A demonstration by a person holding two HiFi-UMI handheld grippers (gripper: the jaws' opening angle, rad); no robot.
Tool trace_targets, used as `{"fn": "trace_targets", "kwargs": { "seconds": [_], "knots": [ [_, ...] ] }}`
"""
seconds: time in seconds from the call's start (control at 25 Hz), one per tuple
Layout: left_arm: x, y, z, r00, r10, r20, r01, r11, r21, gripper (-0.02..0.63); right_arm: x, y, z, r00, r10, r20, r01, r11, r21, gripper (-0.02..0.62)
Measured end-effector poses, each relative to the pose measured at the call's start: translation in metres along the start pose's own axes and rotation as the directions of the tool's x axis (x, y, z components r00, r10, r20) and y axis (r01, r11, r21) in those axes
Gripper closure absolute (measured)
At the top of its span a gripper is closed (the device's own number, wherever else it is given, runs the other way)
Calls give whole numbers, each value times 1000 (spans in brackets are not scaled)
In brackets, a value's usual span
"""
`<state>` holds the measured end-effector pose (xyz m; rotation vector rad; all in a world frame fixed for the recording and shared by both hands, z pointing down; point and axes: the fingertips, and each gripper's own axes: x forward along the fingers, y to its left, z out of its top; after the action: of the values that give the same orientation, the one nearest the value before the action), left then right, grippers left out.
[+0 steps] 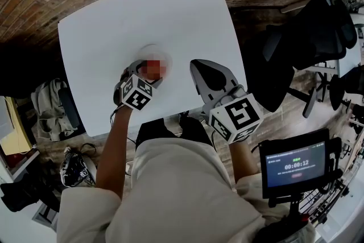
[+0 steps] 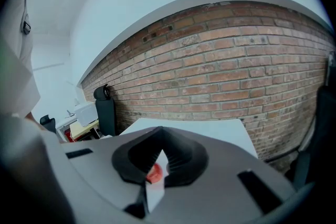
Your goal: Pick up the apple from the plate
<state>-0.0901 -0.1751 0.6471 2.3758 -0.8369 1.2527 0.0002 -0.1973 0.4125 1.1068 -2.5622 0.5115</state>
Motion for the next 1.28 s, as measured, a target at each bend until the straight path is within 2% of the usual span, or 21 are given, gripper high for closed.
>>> {"fn": "trace_targets", "kwargs": {
  "seconds": [0.68,1.12,1.28],
  "knots": [
    [-35,3,14,995,31,93,-27,999,-47,253,-7,19,7,999,24,25,-23,999,-24,595],
    [-73,4,24,989,78,127,-77,997,-18,252,-12,33,18,998,44,53,-42,998,-42,595],
    [-87,8,40,982,112,150,-111,994,-14,253,-13,27,22,997,57,59,-55,997,-46,595]
  ]
}}
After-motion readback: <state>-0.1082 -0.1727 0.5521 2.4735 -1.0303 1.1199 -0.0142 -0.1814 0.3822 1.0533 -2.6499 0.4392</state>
